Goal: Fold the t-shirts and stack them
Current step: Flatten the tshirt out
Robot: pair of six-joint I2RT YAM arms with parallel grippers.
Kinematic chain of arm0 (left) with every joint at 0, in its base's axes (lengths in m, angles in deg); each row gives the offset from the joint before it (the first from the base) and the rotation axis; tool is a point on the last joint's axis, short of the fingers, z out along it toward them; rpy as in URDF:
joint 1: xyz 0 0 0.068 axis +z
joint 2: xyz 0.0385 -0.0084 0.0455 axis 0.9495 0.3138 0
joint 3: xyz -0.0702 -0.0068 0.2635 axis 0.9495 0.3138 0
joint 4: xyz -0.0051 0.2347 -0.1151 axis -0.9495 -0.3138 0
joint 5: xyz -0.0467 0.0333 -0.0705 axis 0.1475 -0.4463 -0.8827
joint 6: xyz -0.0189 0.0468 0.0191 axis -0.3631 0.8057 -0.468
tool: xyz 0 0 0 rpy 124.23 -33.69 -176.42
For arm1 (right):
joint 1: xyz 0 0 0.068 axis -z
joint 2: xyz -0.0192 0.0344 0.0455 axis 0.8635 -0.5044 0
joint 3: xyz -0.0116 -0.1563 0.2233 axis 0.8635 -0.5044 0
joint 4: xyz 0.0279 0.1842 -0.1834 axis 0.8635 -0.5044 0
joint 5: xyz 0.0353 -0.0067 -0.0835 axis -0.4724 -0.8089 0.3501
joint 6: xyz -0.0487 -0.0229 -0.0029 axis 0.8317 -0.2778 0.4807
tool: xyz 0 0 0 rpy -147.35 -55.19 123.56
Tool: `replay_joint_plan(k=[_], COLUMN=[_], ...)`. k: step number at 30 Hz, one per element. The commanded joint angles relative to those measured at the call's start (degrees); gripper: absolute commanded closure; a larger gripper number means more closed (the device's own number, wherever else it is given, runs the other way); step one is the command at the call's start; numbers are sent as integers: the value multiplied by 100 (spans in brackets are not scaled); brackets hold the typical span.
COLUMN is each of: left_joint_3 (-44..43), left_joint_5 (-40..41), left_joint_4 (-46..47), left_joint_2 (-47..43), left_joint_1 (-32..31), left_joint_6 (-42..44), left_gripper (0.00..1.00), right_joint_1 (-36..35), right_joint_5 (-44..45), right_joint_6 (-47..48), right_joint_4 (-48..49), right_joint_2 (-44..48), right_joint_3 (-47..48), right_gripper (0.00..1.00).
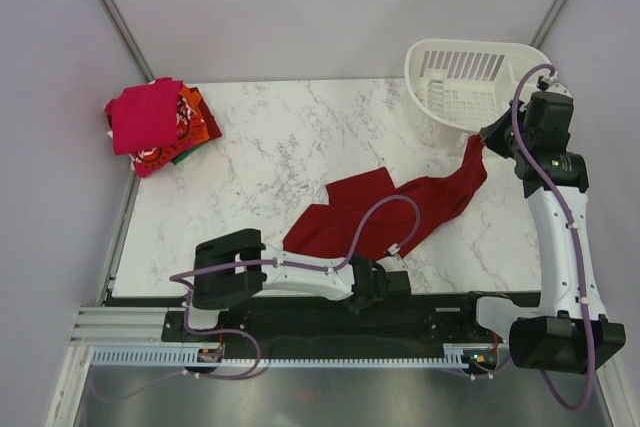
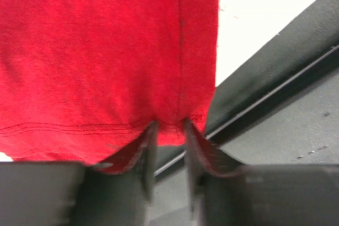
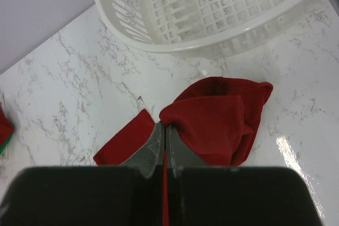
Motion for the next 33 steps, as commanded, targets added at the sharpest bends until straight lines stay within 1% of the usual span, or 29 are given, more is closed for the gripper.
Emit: replay_joint_plan(k=[1, 3, 4, 6, 7, 9, 12, 14, 19, 22, 24, 26, 27, 29, 30, 31, 33], left_joint_3=[-9, 0, 0, -9, -9, -35, -123, -245, -474, -614, -677, -764, -799, -852, -853, -818, -739], left_joint_5=[160, 151, 151, 160, 177, 160, 125, 133, 230, 291, 291, 318, 353, 405, 493, 537, 555], left_joint_4=[85, 120, 121, 112, 112, 85, -37, -265, -696, -898, -1022, -1083, -1144, -1198, -1233, -1250, -1233], left_joint_2=[119, 128, 128, 84, 49, -135, -433, -592, -1277, -1611, -1753, -1919, -1981, -2148, -2218, -2289, -2464], left_joint_1=[-2, -2, -2, -11, -2, -2, -11, -11, -19, -19, -19, -19, -19, -19, -11, -11, 24], left_joint_6=[-106, -106, -98, -62, -54, -45, -36, -62, -80, -106, -106, -98, -89, -71, -71, -71, -45], left_gripper=[70, 78, 84, 90, 95, 95, 89, 88, 78, 78, 74, 75, 76, 84, 93, 96, 96], right_joint_1=[-2, -2, -11, -11, -2, -2, -2, -2, -2, -2, -2, -2, -2, -2, -2, -2, -2], right_joint_5=[-49, -57, -57, -57, -66, -66, -75, -84, -93, -119, -128, -128, -137, -163, -163, -163, -163], right_joint_6=[26, 26, 26, 26, 26, 26, 26, 26, 26, 17, 17, 17, 17, 8, 8, 8, 8], right_joint_4=[214, 223, 231, 223, 223, 214, 214, 214, 196, 196, 170, 153, 135, 91, 73, 56, 21], right_joint_2=[15, 15, 15, 6, 6, 15, 41, 50, 103, 112, 129, 155, 156, 173, 191, 208, 235], right_joint_3=[3, 3, 3, 3, 3, 3, -6, 3, 20, 20, 38, 55, 73, 134, 152, 204, 222], right_gripper=[100, 100, 100, 100, 100, 100, 100, 100, 100, 100, 100, 100, 100, 100, 100, 100, 100])
